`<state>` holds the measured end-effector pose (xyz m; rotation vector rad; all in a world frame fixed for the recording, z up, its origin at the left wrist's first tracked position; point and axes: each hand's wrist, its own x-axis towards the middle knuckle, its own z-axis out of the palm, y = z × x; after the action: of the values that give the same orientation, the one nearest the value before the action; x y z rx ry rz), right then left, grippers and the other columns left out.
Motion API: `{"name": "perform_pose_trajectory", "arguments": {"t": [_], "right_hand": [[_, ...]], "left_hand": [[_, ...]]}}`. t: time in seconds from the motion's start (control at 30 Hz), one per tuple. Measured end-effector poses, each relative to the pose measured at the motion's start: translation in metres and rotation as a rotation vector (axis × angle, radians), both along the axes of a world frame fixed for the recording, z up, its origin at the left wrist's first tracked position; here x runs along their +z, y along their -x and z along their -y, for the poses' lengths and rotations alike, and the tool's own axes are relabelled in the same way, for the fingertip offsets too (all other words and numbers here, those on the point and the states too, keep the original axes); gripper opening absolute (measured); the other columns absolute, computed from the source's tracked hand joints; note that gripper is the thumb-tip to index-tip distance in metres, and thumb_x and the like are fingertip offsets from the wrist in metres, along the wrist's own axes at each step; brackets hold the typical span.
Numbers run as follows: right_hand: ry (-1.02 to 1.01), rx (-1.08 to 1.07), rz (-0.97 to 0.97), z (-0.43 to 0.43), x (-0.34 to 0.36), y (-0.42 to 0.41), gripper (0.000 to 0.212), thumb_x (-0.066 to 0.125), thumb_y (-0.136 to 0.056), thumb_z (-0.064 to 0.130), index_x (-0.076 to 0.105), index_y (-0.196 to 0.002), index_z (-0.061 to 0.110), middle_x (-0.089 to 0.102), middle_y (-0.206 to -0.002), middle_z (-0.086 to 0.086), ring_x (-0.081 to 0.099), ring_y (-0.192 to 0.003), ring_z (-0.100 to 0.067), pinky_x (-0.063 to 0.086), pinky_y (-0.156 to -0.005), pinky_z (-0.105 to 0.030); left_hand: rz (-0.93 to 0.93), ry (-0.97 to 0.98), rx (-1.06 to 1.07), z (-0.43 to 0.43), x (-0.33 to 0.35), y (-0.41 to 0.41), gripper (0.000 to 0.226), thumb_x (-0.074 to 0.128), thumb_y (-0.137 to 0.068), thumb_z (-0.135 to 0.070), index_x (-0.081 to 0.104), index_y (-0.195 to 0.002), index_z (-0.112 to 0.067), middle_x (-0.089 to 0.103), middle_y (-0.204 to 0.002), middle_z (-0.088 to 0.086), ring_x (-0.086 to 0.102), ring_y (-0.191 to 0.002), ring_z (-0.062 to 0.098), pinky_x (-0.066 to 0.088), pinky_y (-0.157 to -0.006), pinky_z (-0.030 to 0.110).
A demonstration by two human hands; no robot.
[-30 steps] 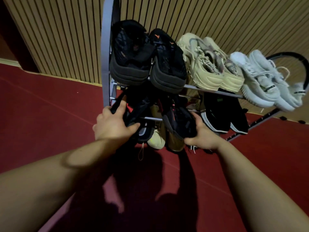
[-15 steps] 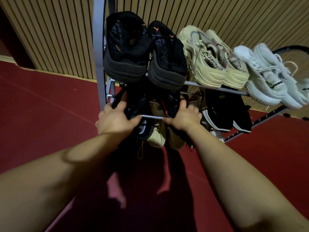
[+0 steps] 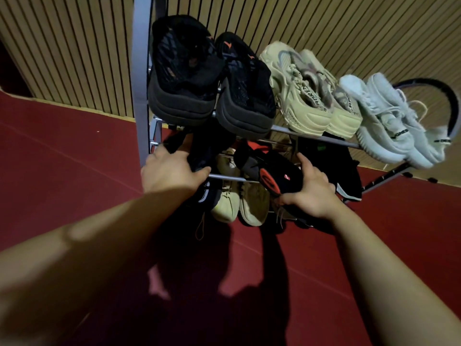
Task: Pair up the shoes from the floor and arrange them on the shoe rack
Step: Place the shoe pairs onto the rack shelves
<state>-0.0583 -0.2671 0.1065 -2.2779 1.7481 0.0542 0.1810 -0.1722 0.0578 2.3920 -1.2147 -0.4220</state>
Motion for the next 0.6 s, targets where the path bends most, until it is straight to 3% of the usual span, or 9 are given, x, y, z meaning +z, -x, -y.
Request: {"name": "perform_pose_trajectory", "arguments": {"t": [0.17, 0.23, 0.33, 0.43, 0.53, 0.6], "right_hand": [[0.066, 0.112, -0.011, -0.010, -0.005, 0.027, 0.116, 0.071, -0.055, 0.053, 0.008, -0.150, 0.032, 0.039, -0.135, -0.009, 0.032, -0.128, -0.028, 0.024, -0.102, -0.040], [0.080, 0.186, -0.035, -0.013, -0.004, 0.039, 0.115, 0.069, -0.054, 0.055, 0.010, -0.150, 0.032, 0.040, -0.132, -0.005, 0.031, -0.127, -0.025, 0.023, -0.100, -0.037], [0.099, 0.320, -0.097, -0.016, -0.003, 0.052, 0.115, 0.060, -0.048, 0.062, 0.014, -0.150, 0.031, 0.040, -0.127, -0.002, 0.032, -0.124, -0.022, 0.017, -0.093, -0.028], [0.114, 0.462, -0.127, -0.018, -0.008, 0.057, 0.112, 0.049, -0.047, 0.066, 0.020, -0.149, 0.029, 0.041, -0.128, -0.003, 0.033, -0.126, -0.023, 0.014, -0.093, -0.026], [0.171, 0.590, -0.129, -0.020, -0.013, 0.054, 0.106, 0.052, -0.051, 0.062, 0.026, -0.147, 0.027, 0.045, -0.123, -0.003, 0.036, -0.121, -0.022, 0.018, -0.093, -0.030], [0.213, 0.648, -0.129, -0.020, -0.015, 0.050, 0.102, 0.055, -0.053, 0.061, 0.027, -0.145, 0.027, 0.046, -0.121, -0.003, 0.035, -0.117, -0.020, 0.019, -0.093, -0.031]], "left_hand": [[0.020, -0.081, -0.001, 0.025, 0.001, -0.002, 0.067, 0.049, -0.082, -0.067, 0.047, -0.137, -0.029, 0.040, -0.136, 0.019, 0.036, -0.124, 0.039, 0.036, -0.099, 0.041], [-0.012, -0.088, 0.026, 0.034, -0.006, -0.002, 0.079, 0.054, -0.077, -0.068, 0.033, -0.144, -0.031, 0.033, -0.142, 0.019, 0.032, -0.129, 0.041, 0.032, -0.104, 0.044], [0.104, -0.170, -0.114, 0.038, -0.007, 0.005, 0.081, 0.046, -0.085, -0.066, 0.006, -0.149, -0.038, 0.006, -0.157, 0.019, 0.011, -0.141, 0.040, 0.015, -0.113, 0.044], [0.249, -0.142, -0.192, 0.034, 0.000, 0.003, 0.079, 0.034, -0.087, -0.068, -0.002, -0.150, -0.037, -0.010, -0.158, 0.015, -0.012, -0.144, 0.036, 0.000, -0.115, 0.051], [0.149, -0.022, -0.429, 0.023, 0.011, 0.007, 0.090, 0.022, -0.077, -0.083, 0.007, -0.151, -0.034, -0.002, -0.159, 0.015, 0.000, -0.145, 0.035, 0.007, -0.117, 0.047], [0.062, -0.131, -0.585, 0.014, 0.021, 0.014, 0.104, 0.023, -0.061, -0.089, 0.014, -0.150, -0.035, -0.001, -0.158, 0.016, 0.011, -0.144, 0.035, 0.015, -0.115, 0.044]]}}
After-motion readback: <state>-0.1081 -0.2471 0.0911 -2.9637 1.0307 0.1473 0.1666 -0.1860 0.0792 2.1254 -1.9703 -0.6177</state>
